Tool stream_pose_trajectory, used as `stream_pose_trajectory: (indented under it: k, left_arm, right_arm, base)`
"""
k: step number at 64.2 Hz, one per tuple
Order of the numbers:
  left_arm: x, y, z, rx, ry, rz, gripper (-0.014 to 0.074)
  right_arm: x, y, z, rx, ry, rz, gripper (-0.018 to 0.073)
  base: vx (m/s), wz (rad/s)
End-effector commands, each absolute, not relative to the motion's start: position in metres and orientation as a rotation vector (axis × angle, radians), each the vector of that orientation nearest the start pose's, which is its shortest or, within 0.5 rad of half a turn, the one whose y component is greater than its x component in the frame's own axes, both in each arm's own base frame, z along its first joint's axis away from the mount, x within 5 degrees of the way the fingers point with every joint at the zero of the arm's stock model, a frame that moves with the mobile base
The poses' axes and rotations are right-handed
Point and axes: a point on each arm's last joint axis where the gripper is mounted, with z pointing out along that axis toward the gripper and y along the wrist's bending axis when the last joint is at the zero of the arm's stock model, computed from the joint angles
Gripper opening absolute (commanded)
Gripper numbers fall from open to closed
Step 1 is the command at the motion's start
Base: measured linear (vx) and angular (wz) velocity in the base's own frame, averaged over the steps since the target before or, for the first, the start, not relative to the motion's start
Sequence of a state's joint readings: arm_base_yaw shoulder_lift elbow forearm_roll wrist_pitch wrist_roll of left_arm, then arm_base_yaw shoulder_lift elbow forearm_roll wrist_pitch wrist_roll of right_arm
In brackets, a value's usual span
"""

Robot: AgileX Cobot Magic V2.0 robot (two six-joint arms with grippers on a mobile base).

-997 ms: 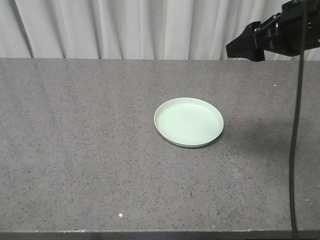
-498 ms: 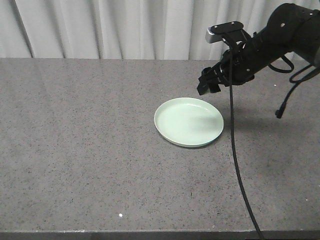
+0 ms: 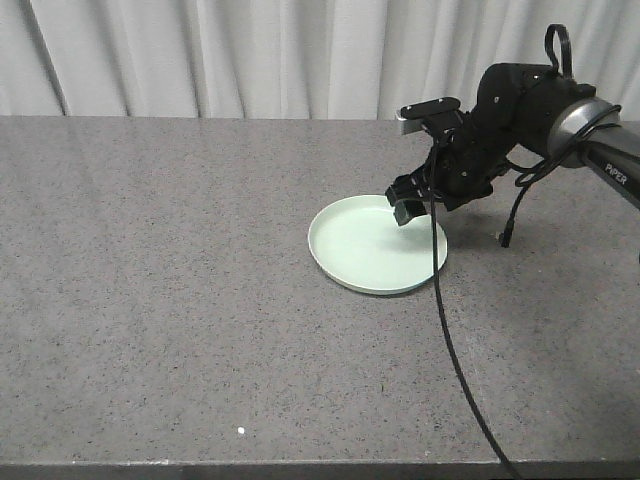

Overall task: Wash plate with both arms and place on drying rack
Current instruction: 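Move the right gripper down to the pale green plate's rim, then close the right gripper on the plate rim and lift it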

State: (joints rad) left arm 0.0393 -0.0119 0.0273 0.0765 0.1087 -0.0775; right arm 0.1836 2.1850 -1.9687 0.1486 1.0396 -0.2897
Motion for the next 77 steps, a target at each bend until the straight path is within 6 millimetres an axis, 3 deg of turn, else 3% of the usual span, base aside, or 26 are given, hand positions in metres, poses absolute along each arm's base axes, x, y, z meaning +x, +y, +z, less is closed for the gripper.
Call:
stream_pose_trajectory:
  k: [1,35,48,56,77]
  left_arm:
    - [0.056,0.002,0.196,-0.043,1.534,0.023,-0.0006]
    - [0.056,0.002,0.196,-0.043,1.534,0.023,-0.0006]
    - [0.056,0.002,0.196,-0.043,1.534,0.023,-0.0006]
    - [0.056,0.002,0.196,-0.043,1.534,0.023,-0.0006]
    - [0.056,0.002,0.196,-0.043,1.534,0.023,-0.0006]
  right_arm:
    - [0.471,0.097,0.272,-0.539,2.560,0.146,0.0559]
    - [0.475,0.093,0.254,-0.518,2.623,0.078,0.0558]
    - [0.474,0.093,0.246,-0.524,2.678,0.079,0.0499]
    - [0.474,0.092,0.245,-0.516,2.687,0.077,0.0394]
    - [0.472,0.092,0.244,-0.518,2.702,0.078,-0.0017]
  base:
    - [0.00,0.00]
    - [0.00,0.00]
    - [0.00,0.00]
    - [0.00,0.00]
    - [0.00,0.00]
